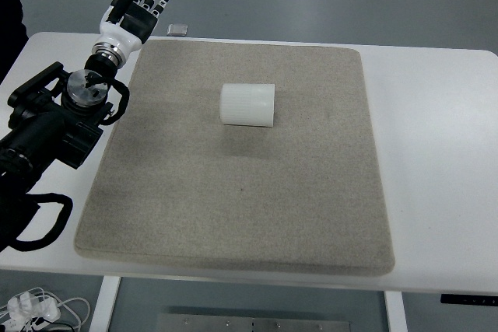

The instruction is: Flip white cup upright

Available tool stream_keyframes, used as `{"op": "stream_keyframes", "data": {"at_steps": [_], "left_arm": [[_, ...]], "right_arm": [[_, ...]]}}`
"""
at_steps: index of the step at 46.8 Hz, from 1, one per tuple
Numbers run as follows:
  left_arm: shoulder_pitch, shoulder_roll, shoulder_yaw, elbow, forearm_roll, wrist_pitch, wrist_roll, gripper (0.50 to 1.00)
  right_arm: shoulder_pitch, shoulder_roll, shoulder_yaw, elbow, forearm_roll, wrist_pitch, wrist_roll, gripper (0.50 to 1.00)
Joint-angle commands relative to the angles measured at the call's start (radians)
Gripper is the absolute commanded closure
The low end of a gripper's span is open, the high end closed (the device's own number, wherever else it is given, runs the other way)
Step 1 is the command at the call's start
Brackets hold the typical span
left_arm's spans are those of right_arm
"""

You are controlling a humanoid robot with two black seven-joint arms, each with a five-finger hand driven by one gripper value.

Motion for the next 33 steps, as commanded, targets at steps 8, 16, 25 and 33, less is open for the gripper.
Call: {"op": "stream_keyframes", "data": {"at_steps": [8, 16, 25, 33], "left_arm": [[-0.001, 0.002, 0.002, 0.0, 0.0, 0.002, 0.0, 0.504], [-0.001, 0.002, 0.0, 0.0, 0.0, -0.009, 0.0, 0.504], [-0.004, 0.009, -0.002, 0.005, -0.002, -0.011, 0.0, 0.504], [-0.015, 0.011, 0.011, 0.003, 0.001, -0.035, 0.0, 0.504]], "right_arm": [[0.0, 0.0, 0.0, 0.0, 0.0, 0.0, 0.0, 0.548], [0.0, 0.0, 0.0, 0.0, 0.001, 0.0, 0.0, 0.548], [0.0, 0.0, 0.0, 0.0, 0.001, 0.0, 0.0, 0.548], [0.0, 0.0, 0.0, 0.0, 0.0, 0.0, 0.0, 0.548]]}}
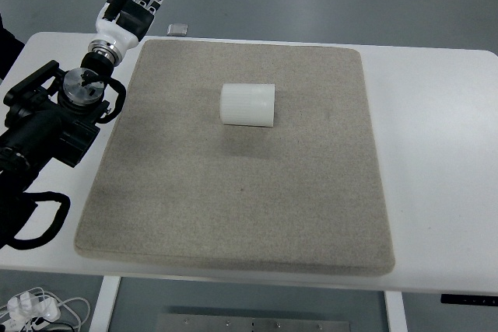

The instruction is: Flip white cup upright

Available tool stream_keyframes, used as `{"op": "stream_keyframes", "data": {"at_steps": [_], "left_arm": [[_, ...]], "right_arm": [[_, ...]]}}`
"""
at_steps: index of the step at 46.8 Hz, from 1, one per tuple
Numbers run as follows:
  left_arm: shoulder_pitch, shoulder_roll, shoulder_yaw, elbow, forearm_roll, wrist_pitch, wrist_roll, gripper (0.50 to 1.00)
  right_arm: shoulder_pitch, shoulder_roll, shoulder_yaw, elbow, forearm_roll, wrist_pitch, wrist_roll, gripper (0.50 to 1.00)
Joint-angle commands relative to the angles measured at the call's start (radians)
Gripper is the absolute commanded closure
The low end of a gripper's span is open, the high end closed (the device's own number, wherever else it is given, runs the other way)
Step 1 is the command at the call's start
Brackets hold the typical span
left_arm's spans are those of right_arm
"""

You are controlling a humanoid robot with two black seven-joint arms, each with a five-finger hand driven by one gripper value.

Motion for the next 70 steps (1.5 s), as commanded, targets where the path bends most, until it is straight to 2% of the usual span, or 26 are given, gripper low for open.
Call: {"op": "stream_keyframes", "data": {"at_steps": [1, 11, 29, 50, 70], "left_arm": [[-0.014, 0.001, 0.012, 0.0, 0.002, -0.011, -0.001, 0.504], [-0.06, 0.001, 0.015, 0.0, 0.095, -0.011, 0.001, 0.504], [-0.117, 0.003, 0.071, -0.06, 0.555, 0.002, -0.001, 0.506], [-0.186, 0.043, 0.186, -0.231, 1.138, 0.003, 0.001, 0.506], [-0.215, 0.097, 0.404, -0.42, 1.543, 0.059, 0.011, 0.506]], "right_arm": [[0.0, 0.0, 0.0, 0.0, -0.001, 0.0, 0.0, 0.548], [0.0, 0.0, 0.0, 0.0, -0.001, 0.0, 0.0, 0.548], [0.0, 0.0, 0.0, 0.0, -0.001, 0.0, 0.0, 0.548], [0.0, 0.0, 0.0, 0.0, 0.001, 0.0, 0.0, 0.548], [0.0, 0.0, 0.0, 0.0, -0.001, 0.0, 0.0, 0.548]]}}
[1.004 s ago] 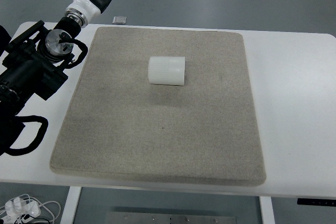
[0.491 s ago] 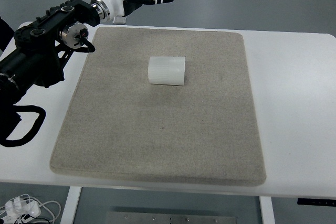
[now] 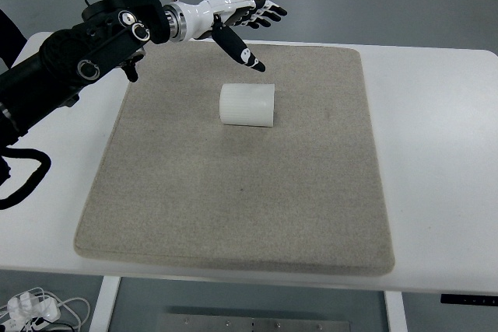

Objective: Flip white cup upright
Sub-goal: 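Reach the left hand over the white cup lying on its side, then close the left hand fingers around the cup's open end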

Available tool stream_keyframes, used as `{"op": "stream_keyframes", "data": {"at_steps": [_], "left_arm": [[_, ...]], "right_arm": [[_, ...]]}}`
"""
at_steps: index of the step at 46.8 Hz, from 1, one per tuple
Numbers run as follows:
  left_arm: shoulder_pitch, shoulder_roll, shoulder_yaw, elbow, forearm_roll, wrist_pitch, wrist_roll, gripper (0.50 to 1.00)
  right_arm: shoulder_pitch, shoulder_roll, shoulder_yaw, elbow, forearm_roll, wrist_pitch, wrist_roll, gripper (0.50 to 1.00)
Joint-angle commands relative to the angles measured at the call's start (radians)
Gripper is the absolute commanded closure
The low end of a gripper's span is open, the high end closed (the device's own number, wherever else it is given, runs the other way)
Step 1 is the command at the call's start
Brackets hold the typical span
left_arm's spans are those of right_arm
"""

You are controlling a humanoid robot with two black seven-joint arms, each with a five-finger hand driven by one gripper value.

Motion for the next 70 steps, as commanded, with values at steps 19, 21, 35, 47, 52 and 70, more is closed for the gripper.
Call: {"op": "stream_keyframes", "data": {"at_steps": [19, 21, 35, 47, 52, 70], "left_arm": [[-0.008, 0.064, 0.126, -0.148, 0.088, -0.009, 0.09, 0.508], [-0.008, 0.064, 0.129, -0.148, 0.088, -0.013, 0.1, 0.508], [0.002, 0.046, 0.15, -0.145, 0.088, -0.014, 0.138, 0.51], [0.002, -0.008, 0.192, -0.092, 0.087, 0.0, 0.136, 0.516], [0.0, -0.035, 0.193, -0.068, 0.088, 0.0, 0.136, 0.516], [0.002, -0.085, 0.227, -0.019, 0.085, 0.003, 0.135, 0.529]], "right_arm": [[0.0, 0.0, 0.0, 0.0, 0.002, 0.0, 0.0, 0.548], [0.0, 0.0, 0.0, 0.0, 0.002, 0.0, 0.0, 0.548], [0.0, 0.0, 0.0, 0.0, 0.0, 0.0, 0.0, 0.548], [0.0, 0.0, 0.0, 0.0, 0.0, 0.0, 0.0, 0.548], [0.0, 0.0, 0.0, 0.0, 0.0, 0.0, 0.0, 0.548], [0.0, 0.0, 0.0, 0.0, 0.0, 0.0, 0.0, 0.548]]}}
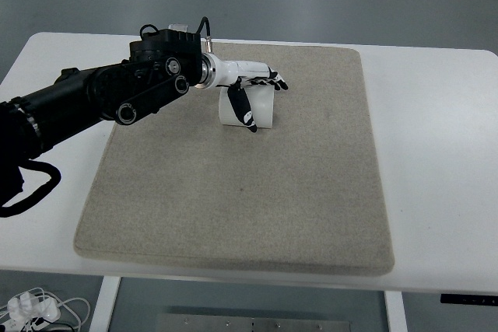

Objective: Flip white cup upright
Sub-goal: 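Close the left hand fingers around the cup's open end, then lift and rotate the cup with the left hand, opening upward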

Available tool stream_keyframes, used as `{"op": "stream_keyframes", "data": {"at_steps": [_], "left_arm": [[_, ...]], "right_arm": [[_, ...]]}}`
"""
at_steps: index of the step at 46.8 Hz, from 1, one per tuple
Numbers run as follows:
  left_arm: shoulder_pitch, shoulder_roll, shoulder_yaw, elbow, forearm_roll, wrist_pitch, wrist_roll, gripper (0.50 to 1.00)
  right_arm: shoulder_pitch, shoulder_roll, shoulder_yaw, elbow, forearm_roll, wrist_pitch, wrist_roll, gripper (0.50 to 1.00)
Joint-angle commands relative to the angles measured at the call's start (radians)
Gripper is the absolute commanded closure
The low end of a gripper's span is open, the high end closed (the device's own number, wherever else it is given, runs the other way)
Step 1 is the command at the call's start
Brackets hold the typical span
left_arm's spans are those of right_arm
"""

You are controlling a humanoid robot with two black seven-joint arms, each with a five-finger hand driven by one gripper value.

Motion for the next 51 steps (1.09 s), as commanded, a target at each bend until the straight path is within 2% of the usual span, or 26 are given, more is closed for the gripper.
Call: {"op": "stream_keyframes", "data": {"at_steps": [1, 8, 13, 17, 24, 26, 30, 35, 42, 51], "left_arm": [[0.001, -0.007, 0.005, 0.003, 0.001, 0.0, 0.0, 0.531], [0.001, -0.007, 0.019, 0.005, -0.001, 0.002, 0.0, 0.561], [0.001, -0.007, 0.02, 0.005, 0.001, 0.003, 0.0, 0.615], [0.001, -0.007, 0.022, 0.005, 0.001, 0.003, 0.0, 0.69], [-0.002, -0.007, 0.037, 0.005, 0.001, 0.015, 0.0, 0.878], [-0.002, -0.007, 0.037, 0.005, 0.002, 0.021, 0.0, 0.906], [-0.005, -0.007, 0.036, 0.005, 0.004, 0.023, -0.002, 0.915], [-0.013, -0.002, 0.02, 0.005, -0.01, 0.021, -0.005, 0.973], [-0.036, 0.001, -0.026, 0.031, -0.057, 0.015, -0.008, 0.977], [-0.061, 0.007, -0.053, 0.083, -0.29, -0.005, -0.015, 0.977]], "right_arm": [[0.0, 0.0, 0.0, 0.0, 0.001, 0.0, 0.0, 0.548], [0.0, 0.0, 0.0, 0.0, 0.0, 0.0, 0.0, 0.548], [0.0, 0.0, 0.0, 0.0, 0.001, 0.0, 0.0, 0.548], [0.0, 0.0, 0.0, 0.0, 0.0, 0.0, 0.0, 0.548], [0.0, 0.0, 0.0, 0.0, 0.001, 0.0, 0.0, 0.548], [0.0, 0.0, 0.0, 0.0, 0.0, 0.0, 0.0, 0.548], [0.0, 0.0, 0.0, 0.0, 0.0, 0.0, 0.0, 0.548], [0.0, 0.0, 0.0, 0.0, 0.0, 0.0, 0.0, 0.548], [0.0, 0.0, 0.0, 0.0, 0.001, 0.0, 0.0, 0.548], [0.0, 0.0, 0.0, 0.0, 0.001, 0.0, 0.0, 0.548]]}}
